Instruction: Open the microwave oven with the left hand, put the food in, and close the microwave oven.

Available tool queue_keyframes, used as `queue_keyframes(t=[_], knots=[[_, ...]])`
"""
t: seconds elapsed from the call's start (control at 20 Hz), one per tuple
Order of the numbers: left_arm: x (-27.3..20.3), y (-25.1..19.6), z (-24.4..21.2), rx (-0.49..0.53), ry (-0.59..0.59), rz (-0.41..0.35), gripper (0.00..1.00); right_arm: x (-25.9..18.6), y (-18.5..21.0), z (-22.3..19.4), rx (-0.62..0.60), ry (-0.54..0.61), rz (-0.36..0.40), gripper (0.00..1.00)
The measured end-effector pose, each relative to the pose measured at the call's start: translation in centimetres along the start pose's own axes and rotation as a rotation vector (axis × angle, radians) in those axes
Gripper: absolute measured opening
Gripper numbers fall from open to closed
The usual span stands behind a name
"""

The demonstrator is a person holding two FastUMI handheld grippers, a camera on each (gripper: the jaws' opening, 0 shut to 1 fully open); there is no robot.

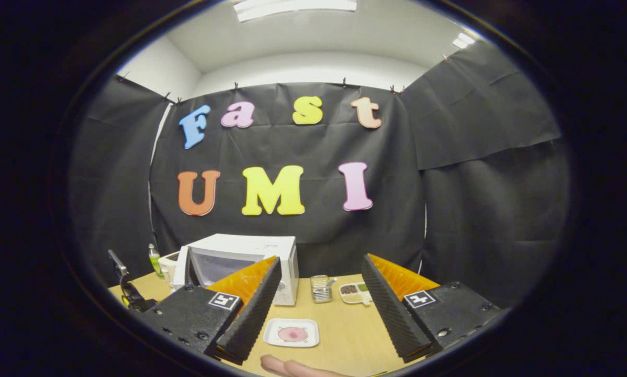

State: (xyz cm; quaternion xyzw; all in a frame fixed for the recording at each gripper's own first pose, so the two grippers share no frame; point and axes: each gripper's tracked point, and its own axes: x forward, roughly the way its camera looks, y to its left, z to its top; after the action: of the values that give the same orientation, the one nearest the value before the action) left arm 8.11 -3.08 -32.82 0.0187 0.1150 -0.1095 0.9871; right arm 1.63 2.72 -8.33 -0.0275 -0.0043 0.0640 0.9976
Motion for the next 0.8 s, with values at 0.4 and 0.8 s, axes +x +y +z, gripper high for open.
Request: queue_keyframes(t=[0.4, 0.8], knots=[[-9.3, 9.2, -1.0, -0.09, 0.072, 0.26, 0.75, 2.0, 1.3, -3.0, -0.019, 0.071, 0.031, 0.99], [-12.8, 8.3, 9.9, -0.039, -0.056, 0.285, 0.94, 4.6, 0.0, -3.0, -0.079, 0.131, -0.003, 0.99]])
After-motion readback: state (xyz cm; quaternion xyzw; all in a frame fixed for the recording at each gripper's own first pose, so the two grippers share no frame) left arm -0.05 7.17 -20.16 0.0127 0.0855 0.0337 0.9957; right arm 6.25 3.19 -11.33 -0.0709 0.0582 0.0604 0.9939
